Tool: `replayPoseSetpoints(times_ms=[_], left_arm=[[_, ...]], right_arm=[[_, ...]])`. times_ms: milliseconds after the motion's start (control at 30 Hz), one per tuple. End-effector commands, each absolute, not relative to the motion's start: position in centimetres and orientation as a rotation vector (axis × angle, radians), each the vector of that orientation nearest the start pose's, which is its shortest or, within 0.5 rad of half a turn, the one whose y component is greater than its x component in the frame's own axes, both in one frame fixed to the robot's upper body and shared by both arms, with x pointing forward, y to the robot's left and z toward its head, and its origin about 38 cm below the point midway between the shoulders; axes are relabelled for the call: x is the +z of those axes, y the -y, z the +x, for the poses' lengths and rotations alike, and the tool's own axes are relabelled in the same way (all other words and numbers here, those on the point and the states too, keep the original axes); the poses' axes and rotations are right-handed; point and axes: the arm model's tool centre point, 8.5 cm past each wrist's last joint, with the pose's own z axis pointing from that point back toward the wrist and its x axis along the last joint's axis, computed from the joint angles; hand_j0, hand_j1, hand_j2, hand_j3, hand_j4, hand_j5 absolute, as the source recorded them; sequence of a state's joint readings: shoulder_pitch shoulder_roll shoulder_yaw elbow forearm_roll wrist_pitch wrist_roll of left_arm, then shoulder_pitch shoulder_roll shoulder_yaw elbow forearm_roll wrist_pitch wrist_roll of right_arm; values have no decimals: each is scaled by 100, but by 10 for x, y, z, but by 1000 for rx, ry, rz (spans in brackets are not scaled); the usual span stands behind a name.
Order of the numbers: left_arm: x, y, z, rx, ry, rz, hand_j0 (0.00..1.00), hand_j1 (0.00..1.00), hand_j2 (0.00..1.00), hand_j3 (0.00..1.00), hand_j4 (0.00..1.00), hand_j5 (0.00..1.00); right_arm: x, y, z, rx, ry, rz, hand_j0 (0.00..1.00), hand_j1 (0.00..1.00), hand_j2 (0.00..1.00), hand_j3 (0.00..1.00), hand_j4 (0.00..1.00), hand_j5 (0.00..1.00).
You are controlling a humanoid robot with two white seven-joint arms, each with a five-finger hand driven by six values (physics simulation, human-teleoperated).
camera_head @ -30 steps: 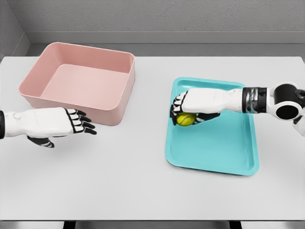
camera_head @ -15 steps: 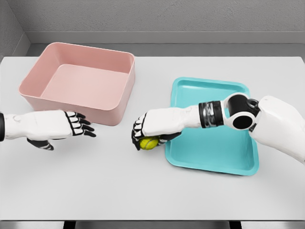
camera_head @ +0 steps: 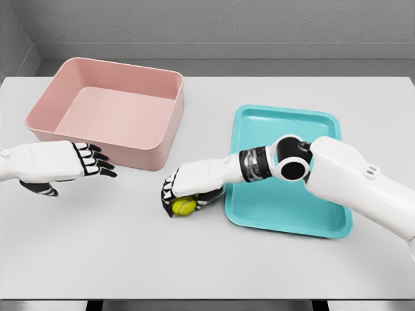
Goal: Put the tennis from the blue tray into the pink basket with both arms
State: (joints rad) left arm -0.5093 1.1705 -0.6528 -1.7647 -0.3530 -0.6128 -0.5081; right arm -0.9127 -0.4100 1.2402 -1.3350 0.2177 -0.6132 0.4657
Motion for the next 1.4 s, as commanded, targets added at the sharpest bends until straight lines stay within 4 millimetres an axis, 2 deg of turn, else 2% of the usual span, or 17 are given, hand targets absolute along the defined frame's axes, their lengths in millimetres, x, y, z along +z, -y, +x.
replayPoseSetpoints(times_ms=[0, 100, 133, 167, 267, 500, 667, 733, 767, 800, 900, 933, 967, 1033, 1200, 1267, 1367], left_arm=[[234, -337, 352, 3174, -1654, -491, 100, 100, 100, 100, 100, 100], [237, -342, 351, 3184, -1645, -504, 100, 100, 100, 100, 100, 100], [238, -342, 351, 3181, -1652, -504, 100, 100, 100, 100, 100, 100], [238, -342, 351, 3180, -1659, -500, 100, 100, 100, 100, 100, 100], [238, -342, 351, 3183, -1657, -499, 100, 100, 100, 100, 100, 100], [242, -345, 352, 3181, -1656, -523, 100, 100, 100, 100, 100, 100], [239, -327, 355, 3105, -1771, -473, 100, 100, 100, 100, 100, 100], [235, -317, 356, 3075, -1811, -443, 100, 100, 100, 100, 100, 100], [233, -305, 359, 3007, -1897, -420, 100, 100, 100, 100, 100, 100], [231, -290, 361, 2915, -2004, -403, 100, 100, 100, 100, 100, 100], [234, -268, 365, 2778, -2126, -392, 100, 100, 100, 100, 100, 100], [232, -264, 365, 2772, -2134, -372, 100, 100, 100, 100, 100, 100], [229, -263, 364, 2779, -2127, -362, 100, 100, 100, 100, 100, 100], [226, -257, 364, 2798, -2087, -329, 100, 100, 100, 100, 100, 100], [250, -223, 376, 2711, -2010, -300, 100, 100, 100, 100, 100, 100], [247, -205, 374, 2689, -1991, -236, 100, 100, 100, 100, 100, 100], [226, -193, 366, 2733, -1933, -125, 100, 100, 100, 100, 100, 100]], right_arm=[[139, 60, 398, -2858, -1877, -417, 51, 51, 51, 51, 51, 51], [140, 61, 399, -2857, -1879, -410, 57, 57, 57, 57, 57, 57], [142, 60, 399, -2850, -1882, -409, 90, 90, 90, 90, 90, 90], [143, 61, 399, -2849, -1881, -404, 100, 100, 100, 100, 100, 100], [154, 61, 400, -2830, -1872, -378, 100, 100, 100, 100, 100, 100], [199, 119, 411, -2857, -1799, -152, 100, 100, 100, 100, 100, 100], [220, 184, 430, -2959, -1807, 60, 100, 100, 100, 100, 100, 100], [254, 224, 443, -2885, -1998, 277, 100, 100, 100, 100, 100, 100], [259, 241, 448, -2849, -2095, 351, 100, 100, 100, 100, 100, 100], [253, 263, 455, -2875, -2145, 421, 100, 100, 100, 100, 100, 100], [254, 301, 465, -2925, -2190, 569, 100, 100, 100, 100, 100, 100], [256, 311, 468, -2917, -2228, 612, 100, 100, 100, 100, 100, 100], [255, 334, 472, -2956, -2244, 693, 100, 100, 100, 100, 100, 100], [256, 352, 471, -2987, -2232, 756, 100, 100, 100, 100, 100, 100], [259, 361, 470, -2993, -2232, 792, 100, 100, 100, 100, 100, 100], [259, 361, 471, -2992, -2233, 790, 100, 100, 100, 100, 100, 100], [253, 363, 468, -3011, -2230, 780, 100, 100, 100, 100, 100, 100]])
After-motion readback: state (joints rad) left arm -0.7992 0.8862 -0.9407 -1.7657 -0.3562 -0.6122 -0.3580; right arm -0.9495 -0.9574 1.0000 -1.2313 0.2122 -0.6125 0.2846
